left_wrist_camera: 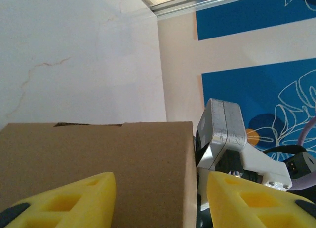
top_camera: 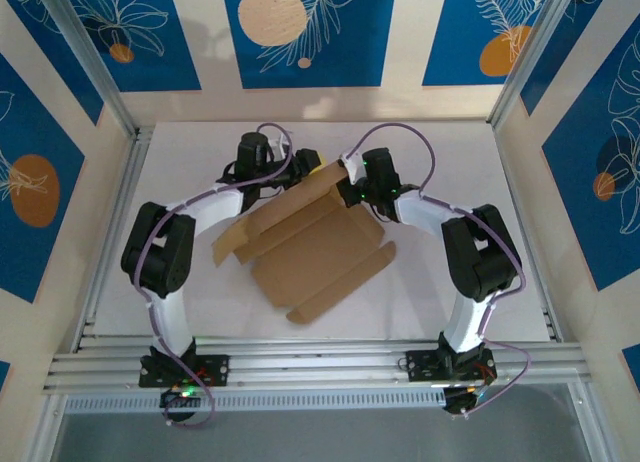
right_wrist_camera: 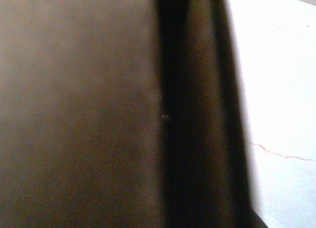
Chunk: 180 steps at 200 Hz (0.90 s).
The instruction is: Fold the paper box
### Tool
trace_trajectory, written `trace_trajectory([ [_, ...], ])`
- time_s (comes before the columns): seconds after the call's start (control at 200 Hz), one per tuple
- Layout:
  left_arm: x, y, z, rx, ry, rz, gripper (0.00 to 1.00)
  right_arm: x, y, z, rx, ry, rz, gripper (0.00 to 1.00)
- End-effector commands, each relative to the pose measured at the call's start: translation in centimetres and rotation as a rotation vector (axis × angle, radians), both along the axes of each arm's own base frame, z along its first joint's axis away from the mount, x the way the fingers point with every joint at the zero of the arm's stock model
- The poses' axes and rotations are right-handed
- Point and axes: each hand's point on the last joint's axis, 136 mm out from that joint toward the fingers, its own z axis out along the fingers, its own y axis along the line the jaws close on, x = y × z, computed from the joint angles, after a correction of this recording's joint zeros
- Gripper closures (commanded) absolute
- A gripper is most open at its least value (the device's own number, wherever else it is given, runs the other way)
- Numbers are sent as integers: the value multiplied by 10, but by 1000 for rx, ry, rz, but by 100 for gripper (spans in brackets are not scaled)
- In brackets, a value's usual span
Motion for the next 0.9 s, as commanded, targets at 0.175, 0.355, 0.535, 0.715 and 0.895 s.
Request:
trace_trajectory([
  [0.175,-22,-30,-3,-108,66,-68,51,22,-3,1,-46,4,-185,100],
  [0.355,-26,-31,-11,-104,86,-63,52,23,-4,-8,-73,30,-224,96],
  [0.535,-16,-1,-12,31,47,6,47,21,-10,1,-60,-9,-218,55],
  [0.715,-3,42,15,205,-55,85,44,11,-16,21,37,-54,-181,22],
  [0.895,-2,58,51,313,-164,112,41,-4,-14,29,113,-64,-108,22],
])
